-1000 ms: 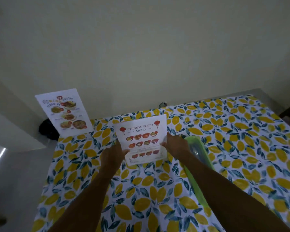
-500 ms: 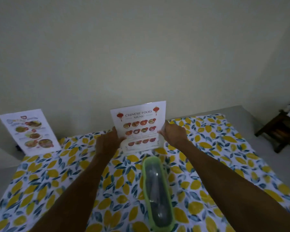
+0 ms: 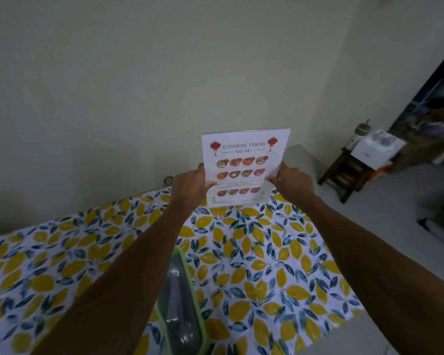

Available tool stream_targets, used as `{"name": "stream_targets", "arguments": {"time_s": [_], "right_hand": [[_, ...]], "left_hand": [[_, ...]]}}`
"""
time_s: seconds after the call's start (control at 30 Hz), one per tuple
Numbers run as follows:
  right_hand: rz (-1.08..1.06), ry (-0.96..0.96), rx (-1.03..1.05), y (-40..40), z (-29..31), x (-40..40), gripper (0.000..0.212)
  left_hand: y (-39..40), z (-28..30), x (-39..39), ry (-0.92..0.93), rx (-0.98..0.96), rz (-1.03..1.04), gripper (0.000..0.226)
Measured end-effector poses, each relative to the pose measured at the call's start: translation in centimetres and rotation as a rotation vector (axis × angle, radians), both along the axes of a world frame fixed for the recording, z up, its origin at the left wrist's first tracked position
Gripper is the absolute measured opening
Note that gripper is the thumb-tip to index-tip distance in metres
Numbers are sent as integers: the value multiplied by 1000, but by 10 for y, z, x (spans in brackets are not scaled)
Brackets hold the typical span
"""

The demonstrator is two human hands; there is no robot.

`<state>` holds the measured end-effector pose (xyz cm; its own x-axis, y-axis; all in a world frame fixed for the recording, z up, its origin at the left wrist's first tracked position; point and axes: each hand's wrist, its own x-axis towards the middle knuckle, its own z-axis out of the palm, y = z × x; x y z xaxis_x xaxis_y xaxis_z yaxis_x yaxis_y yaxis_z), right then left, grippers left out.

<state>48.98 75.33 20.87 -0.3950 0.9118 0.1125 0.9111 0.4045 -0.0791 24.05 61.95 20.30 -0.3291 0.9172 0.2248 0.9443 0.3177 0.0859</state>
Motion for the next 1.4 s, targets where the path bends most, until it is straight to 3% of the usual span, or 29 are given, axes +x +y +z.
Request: {"name": "stream_targets", "arguments": {"time_s": [0.33,0.7,1.1,1.4], "right_hand": [[40,54,-63,132,-14,19,58],[199,0,-151,305,-83,5,57],[262,15,-233,371,-137,-13,51],[249,206,-410,377,-148,-17,39]], "left_hand": [[108,-15,30,30,6,19,56],[248,-81,42,-71,-17,137,43],[304,-128,28,-122,-173,245,52],[311,-136,31,-405,-57,301,52]]}}
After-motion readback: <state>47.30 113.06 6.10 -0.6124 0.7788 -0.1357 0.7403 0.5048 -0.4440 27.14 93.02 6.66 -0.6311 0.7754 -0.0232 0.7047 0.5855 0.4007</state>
